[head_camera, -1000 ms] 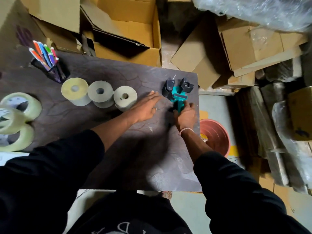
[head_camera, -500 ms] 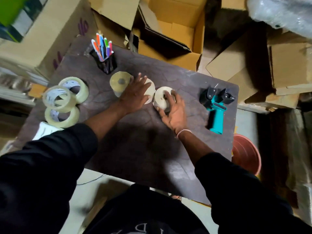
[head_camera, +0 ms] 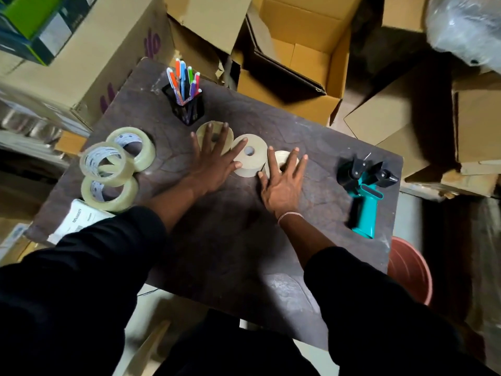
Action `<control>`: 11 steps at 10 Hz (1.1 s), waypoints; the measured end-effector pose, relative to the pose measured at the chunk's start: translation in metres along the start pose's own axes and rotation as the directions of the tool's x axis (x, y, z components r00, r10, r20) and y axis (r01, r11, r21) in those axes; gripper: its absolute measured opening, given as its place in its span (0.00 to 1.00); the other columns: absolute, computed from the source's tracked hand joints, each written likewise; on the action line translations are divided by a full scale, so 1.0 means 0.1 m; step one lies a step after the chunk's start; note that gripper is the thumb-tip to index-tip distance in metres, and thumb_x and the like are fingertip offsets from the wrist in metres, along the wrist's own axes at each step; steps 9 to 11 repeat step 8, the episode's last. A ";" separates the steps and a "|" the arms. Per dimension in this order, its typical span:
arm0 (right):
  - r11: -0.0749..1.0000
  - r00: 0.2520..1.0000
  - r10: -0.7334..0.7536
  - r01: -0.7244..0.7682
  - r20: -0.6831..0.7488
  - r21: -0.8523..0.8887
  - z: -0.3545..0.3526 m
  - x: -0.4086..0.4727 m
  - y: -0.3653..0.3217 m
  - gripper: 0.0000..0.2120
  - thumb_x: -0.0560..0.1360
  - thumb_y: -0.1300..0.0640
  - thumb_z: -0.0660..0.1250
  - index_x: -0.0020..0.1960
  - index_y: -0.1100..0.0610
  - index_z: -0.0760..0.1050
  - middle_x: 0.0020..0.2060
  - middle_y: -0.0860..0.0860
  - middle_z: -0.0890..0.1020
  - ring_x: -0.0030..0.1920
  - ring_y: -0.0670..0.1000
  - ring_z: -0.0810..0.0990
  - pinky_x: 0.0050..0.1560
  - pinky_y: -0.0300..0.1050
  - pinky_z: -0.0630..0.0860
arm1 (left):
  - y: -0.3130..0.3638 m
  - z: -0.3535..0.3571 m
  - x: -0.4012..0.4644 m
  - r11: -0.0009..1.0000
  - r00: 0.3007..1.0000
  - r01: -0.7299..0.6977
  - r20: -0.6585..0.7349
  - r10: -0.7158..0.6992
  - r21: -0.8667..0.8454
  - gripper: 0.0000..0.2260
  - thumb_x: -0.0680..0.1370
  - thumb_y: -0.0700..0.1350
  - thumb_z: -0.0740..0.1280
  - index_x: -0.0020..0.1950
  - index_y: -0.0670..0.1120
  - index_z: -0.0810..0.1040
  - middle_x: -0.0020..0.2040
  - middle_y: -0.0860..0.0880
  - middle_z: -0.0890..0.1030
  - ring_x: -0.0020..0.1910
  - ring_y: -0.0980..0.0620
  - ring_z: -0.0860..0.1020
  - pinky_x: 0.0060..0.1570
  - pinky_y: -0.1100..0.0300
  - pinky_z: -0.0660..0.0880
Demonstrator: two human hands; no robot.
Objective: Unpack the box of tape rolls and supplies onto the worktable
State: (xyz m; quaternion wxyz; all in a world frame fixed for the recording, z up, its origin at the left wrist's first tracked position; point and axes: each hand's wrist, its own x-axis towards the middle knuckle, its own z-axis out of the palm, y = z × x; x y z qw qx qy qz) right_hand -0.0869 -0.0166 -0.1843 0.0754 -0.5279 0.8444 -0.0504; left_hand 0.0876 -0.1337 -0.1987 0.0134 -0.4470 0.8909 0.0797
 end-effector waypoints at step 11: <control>0.982 0.975 -0.105 0.071 0.195 0.173 -0.81 -0.19 0.66 0.40 0.79 0.40 0.60 0.82 0.50 0.42 0.81 0.56 0.40 0.80 0.62 0.37 0.77 0.68 0.44 | 0.62 -0.63 -0.35 0.999 0.985 -0.003 0.173 0.013 -0.053 0.35 0.84 0.58 0.57 0.84 0.48 0.42 0.83 0.41 0.39 0.81 0.36 0.38 0.78 0.39 0.41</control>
